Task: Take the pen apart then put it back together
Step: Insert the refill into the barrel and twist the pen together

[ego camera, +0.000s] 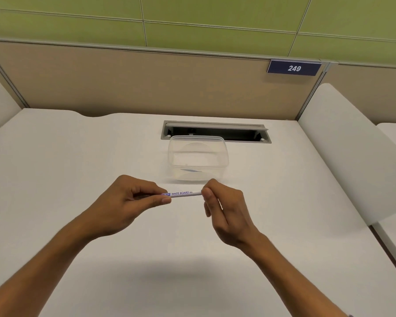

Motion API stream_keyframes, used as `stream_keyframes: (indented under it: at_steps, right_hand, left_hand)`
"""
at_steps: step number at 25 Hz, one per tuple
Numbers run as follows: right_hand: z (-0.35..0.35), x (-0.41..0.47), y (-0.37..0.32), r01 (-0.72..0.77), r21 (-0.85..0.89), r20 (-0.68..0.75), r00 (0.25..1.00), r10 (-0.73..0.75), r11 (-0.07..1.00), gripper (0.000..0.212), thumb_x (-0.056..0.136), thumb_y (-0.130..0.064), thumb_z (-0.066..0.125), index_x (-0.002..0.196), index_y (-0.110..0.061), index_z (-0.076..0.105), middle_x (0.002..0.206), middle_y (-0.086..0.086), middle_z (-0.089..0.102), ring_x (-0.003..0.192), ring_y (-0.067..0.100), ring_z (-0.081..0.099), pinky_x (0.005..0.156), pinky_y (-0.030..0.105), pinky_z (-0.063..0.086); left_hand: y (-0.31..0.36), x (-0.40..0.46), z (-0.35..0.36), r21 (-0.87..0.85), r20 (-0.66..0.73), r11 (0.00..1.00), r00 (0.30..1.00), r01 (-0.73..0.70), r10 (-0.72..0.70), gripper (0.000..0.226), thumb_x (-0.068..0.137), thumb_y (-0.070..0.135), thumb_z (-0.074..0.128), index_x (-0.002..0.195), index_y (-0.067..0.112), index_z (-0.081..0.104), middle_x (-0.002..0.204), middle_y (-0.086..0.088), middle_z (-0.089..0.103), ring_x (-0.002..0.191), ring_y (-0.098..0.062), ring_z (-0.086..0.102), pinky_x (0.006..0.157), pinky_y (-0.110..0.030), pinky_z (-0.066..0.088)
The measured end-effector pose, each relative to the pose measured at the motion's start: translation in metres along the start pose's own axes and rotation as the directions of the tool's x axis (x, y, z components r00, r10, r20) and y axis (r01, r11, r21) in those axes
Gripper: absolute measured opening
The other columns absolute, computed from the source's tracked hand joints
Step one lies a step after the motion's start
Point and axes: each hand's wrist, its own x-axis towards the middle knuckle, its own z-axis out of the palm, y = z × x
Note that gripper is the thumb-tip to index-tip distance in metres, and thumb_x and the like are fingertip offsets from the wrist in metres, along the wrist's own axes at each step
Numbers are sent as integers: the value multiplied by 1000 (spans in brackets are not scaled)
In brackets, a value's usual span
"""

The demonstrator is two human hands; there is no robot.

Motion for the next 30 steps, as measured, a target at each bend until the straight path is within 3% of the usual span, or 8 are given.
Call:
stream_keyframes:
  at_steps: [4, 7, 9, 12, 18, 23, 27, 30]
  right_hand:
    - [-2, 5, -11, -476, 478, 288, 879, 381, 738, 45, 103, -25, 39, 59, -17, 35, 51, -7, 29, 37, 18, 40, 45, 29, 35]
    - [-5, 10, -10, -644, 500, 413, 765, 494, 579, 50, 105, -21, 39, 56, -19, 33, 52, -8, 26, 39, 16, 38, 49, 24, 36]
    - [-4, 8, -9, -544, 431, 316, 838, 444, 720, 46, 105, -24, 38, 59, -19, 36, 51, -10, 32, 44, 16, 38, 48, 30, 42]
    - [-9, 2, -5, -154, -65, 97, 982, 160, 986, 36, 101, -36, 32, 73, -17, 45, 58, -3, 46, 53, 22, 46, 51, 40, 44]
    - [-26, 3, -1, 236, -262, 85, 972, -221, 936, 29, 104, -31, 27, 85, -18, 44, 70, -5, 48, 57, 12, 28, 46, 27, 28]
    - [-19, -1, -4, -143, 90, 165, 978, 127, 986, 33, 102, -33, 33, 71, -24, 34, 58, -8, 34, 51, 17, 29, 48, 36, 28]
    - [-21, 6, -10, -599, 444, 433, 795, 426, 666, 44, 106, -18, 36, 63, -18, 29, 56, -11, 25, 51, 14, 23, 48, 25, 24]
    - [-17, 4, -8, -648, 443, 423, 760, 493, 620, 44, 105, -19, 37, 62, -15, 35, 53, -9, 30, 48, 15, 29, 48, 21, 33]
  left_hand:
    - [6, -4, 1, 587, -62, 785, 956, -197, 286, 29, 92, 46, 51, 80, 28, 70, 57, 10, 45, 47, -12, 38, 42, -26, 29]
    - [8, -4, 5, 779, -5, 587, 933, -222, 359, 31, 94, 41, 49, 83, 22, 71, 59, 7, 50, 42, -20, 38, 39, -24, 25]
    - [5, -3, 7, 695, -42, 694, 953, -188, 300, 34, 93, 48, 45, 84, 26, 71, 60, 13, 49, 47, -13, 38, 40, -25, 29]
    - [-2, -1, 10, 395, -103, 914, 984, -94, 146, 32, 87, 56, 50, 81, 32, 69, 58, 16, 50, 51, -8, 40, 47, -24, 29]
    - [5, -4, 13, 6, -48, 999, 998, -47, 47, 31, 79, 54, 61, 81, 27, 76, 56, -1, 48, 51, -11, 33, 48, -24, 26]
    - [8, -4, 16, 358, -149, 913, 953, -196, 264, 21, 89, 43, 58, 81, 29, 71, 57, 12, 42, 50, -9, 36, 46, -26, 30]
    - [7, -6, 19, 785, -58, 574, 896, -232, 441, 24, 93, 34, 57, 83, 17, 72, 58, 4, 51, 42, -22, 41, 36, -27, 30]
    - [4, -4, 19, 773, -32, 590, 913, -235, 406, 28, 94, 38, 54, 84, 19, 72, 60, 8, 52, 43, -20, 42, 37, -27, 31]
